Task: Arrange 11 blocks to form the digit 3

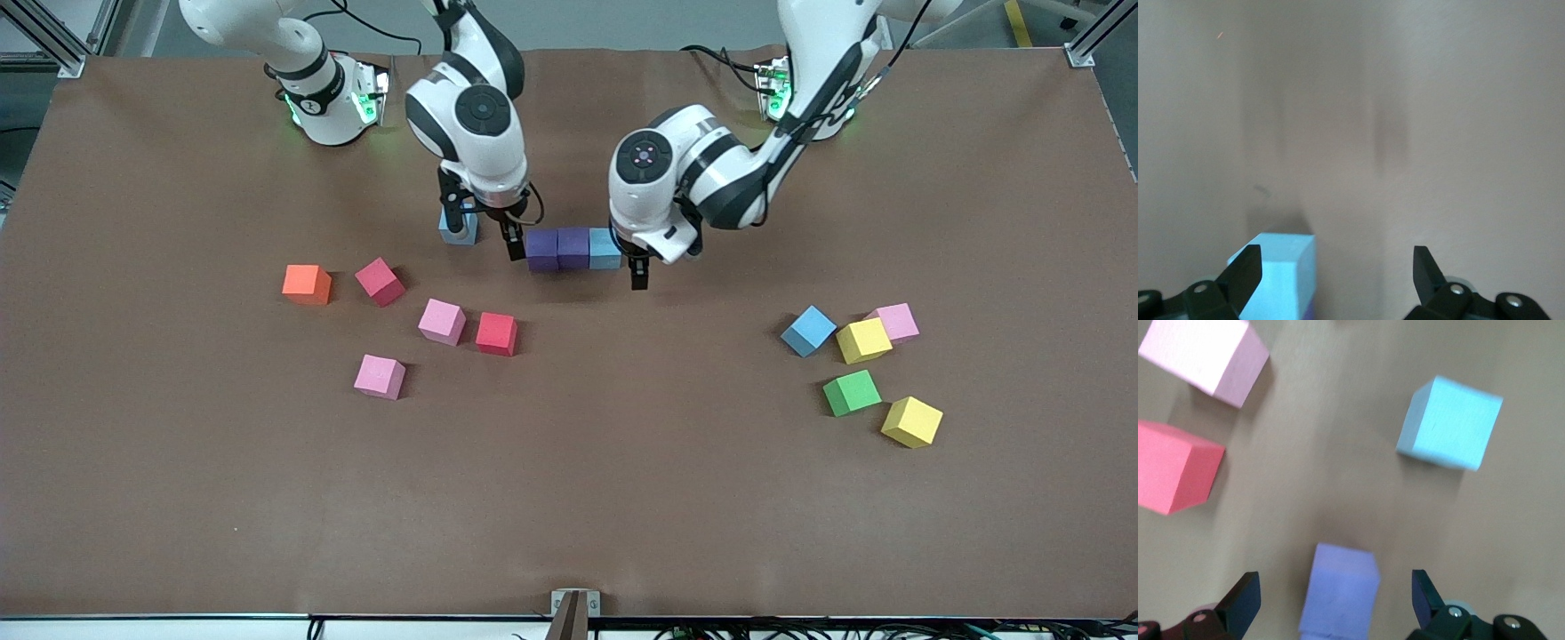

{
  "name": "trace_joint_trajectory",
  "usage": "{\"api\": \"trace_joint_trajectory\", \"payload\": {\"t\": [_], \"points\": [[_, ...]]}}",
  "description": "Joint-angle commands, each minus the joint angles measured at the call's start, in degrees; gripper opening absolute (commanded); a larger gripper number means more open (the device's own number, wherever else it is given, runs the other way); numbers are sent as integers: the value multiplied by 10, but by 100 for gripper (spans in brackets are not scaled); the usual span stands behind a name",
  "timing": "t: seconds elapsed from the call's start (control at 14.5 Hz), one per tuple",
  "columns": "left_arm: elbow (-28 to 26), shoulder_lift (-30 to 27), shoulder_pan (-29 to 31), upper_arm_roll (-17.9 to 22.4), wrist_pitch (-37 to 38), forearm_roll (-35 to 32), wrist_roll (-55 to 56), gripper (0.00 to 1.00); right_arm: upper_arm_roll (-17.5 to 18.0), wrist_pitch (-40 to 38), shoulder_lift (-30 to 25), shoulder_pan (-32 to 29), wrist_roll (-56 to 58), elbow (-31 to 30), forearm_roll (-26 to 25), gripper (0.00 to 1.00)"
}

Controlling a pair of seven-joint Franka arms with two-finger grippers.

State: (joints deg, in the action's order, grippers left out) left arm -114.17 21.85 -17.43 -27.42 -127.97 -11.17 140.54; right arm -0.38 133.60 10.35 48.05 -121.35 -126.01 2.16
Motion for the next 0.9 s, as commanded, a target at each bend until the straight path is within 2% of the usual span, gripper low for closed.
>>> {"api": "trace_joint_trajectory", "payload": {"t": [0.0,0.35,0.48,0.69,0.83], "points": [[12,-22,33,-3,37,13,-95,100,5,11,-69,-12,58,-89,-5,100],[14,-52,101,-2,47,13,-271,100,5,20,-135,-39,120,-183,-6,100],[13,-59,122,-3,51,13,-347,100,6,60,-148,-67,114,-217,-1,100],[13,-69,130,0,55,12,-467,100,6,144,-143,-78,47,-252,5,100],[6,-81,151,-2,55,11,-538,100,6,157,-126,-73,3,-252,5,100]]}}
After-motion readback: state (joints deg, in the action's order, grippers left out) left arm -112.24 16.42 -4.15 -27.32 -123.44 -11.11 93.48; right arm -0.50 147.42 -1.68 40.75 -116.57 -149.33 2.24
